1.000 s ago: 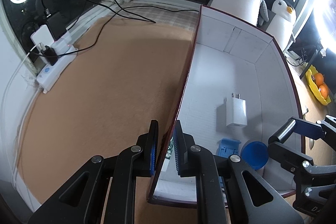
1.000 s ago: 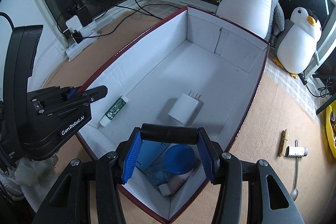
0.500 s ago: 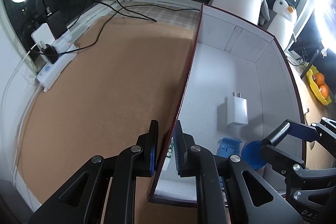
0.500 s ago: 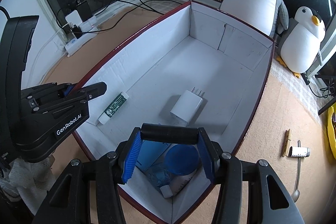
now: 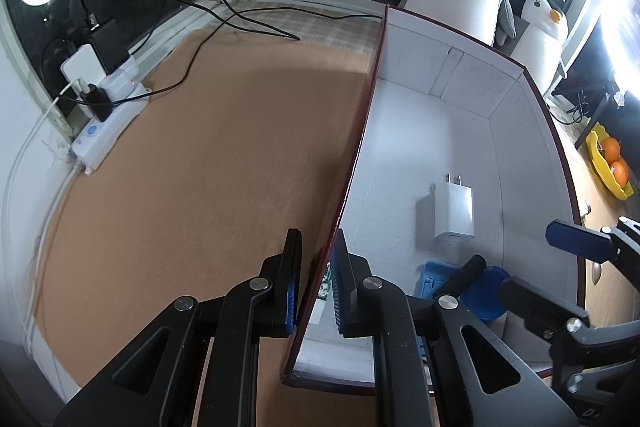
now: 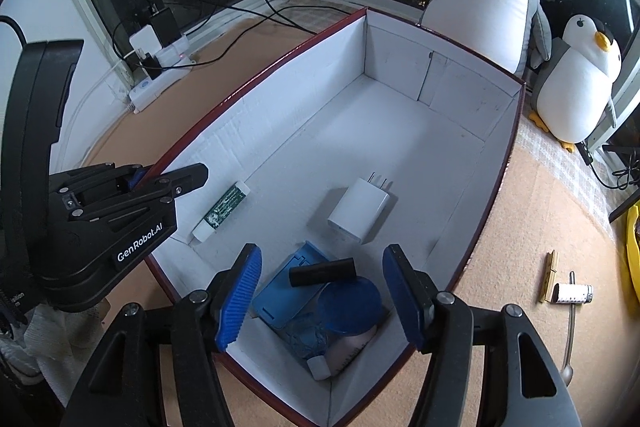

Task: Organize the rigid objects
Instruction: 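Open the right gripper to drop the black cylinder into the box, then move the right gripper to the wooden clothespin and close on it, then carry the clothespin with the right gripper into the box and release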

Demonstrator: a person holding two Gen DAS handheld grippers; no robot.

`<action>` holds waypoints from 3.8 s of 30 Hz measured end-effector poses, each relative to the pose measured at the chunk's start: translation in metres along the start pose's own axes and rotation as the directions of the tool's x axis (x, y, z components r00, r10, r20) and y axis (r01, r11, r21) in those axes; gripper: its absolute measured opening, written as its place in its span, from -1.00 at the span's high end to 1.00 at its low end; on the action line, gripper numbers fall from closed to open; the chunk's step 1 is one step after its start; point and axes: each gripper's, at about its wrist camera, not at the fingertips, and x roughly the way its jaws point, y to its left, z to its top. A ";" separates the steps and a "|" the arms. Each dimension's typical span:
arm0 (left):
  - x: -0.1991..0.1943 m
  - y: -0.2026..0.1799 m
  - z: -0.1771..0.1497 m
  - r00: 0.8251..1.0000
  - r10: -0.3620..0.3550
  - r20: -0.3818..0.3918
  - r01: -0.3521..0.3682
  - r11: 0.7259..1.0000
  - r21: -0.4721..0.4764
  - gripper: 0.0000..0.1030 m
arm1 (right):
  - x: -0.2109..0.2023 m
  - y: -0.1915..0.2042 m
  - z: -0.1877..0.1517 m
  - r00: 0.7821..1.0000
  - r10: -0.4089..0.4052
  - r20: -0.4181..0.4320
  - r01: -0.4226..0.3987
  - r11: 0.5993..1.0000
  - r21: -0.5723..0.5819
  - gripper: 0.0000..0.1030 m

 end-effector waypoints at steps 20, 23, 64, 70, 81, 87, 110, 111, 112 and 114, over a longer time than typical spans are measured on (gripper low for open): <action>-0.002 -0.009 0.006 0.999 0.052 -0.012 -0.051 0.999 0.017 0.76 | -0.064 -0.115 -0.012 0.991 -0.053 0.121 0.028 0.978 0.205 -0.15; -0.001 -0.011 0.008 0.998 0.065 -0.015 -0.065 0.998 0.019 0.76 | -0.065 -0.141 -0.019 0.991 -0.069 0.113 0.039 0.968 0.247 -0.15; 0.005 -0.021 0.014 0.987 0.151 -0.045 -0.151 0.988 0.012 0.73 | 0.054 -0.248 -0.050 0.982 -0.073 -0.177 0.126 0.942 0.310 0.75; 0.004 -0.019 0.014 0.990 0.136 -0.039 -0.136 0.991 0.007 0.73 | 0.046 -0.249 -0.051 0.984 -0.083 -0.155 0.132 0.932 0.337 0.77; 0.001 -0.014 0.011 0.995 0.099 -0.023 -0.099 0.995 0.003 0.73 | 0.000 -0.225 -0.039 0.991 -0.116 -0.069 0.132 0.939 0.319 0.77; -0.001 -0.012 0.009 0.997 0.079 -0.014 -0.079 0.997 -0.001 0.73 | -0.022 -0.193 -0.022 0.994 -0.110 -0.015 0.109 0.955 0.274 0.77; -0.008 -0.005 0.004 1.000 0.018 0.019 -0.018 1.000 -0.005 0.81 | -0.041 -0.052 0.005 0.999 -0.001 0.043 -0.002 0.998 0.067 0.77; -0.008 -0.005 0.004 1.000 0.016 0.019 -0.016 1.000 -0.004 0.81 | -0.040 -0.048 0.005 0.999 0.002 0.040 -0.005 0.998 0.060 0.77; -0.008 -0.005 0.004 1.000 0.013 0.020 -0.013 1.000 -0.005 0.81 | -0.038 -0.044 0.006 0.999 0.006 0.037 -0.008 0.998 0.056 0.77; -0.008 -0.004 0.004 1.000 0.008 0.020 -0.008 1.000 -0.005 0.81 | -0.034 -0.037 0.007 0.999 0.012 0.033 -0.013 0.999 0.049 0.77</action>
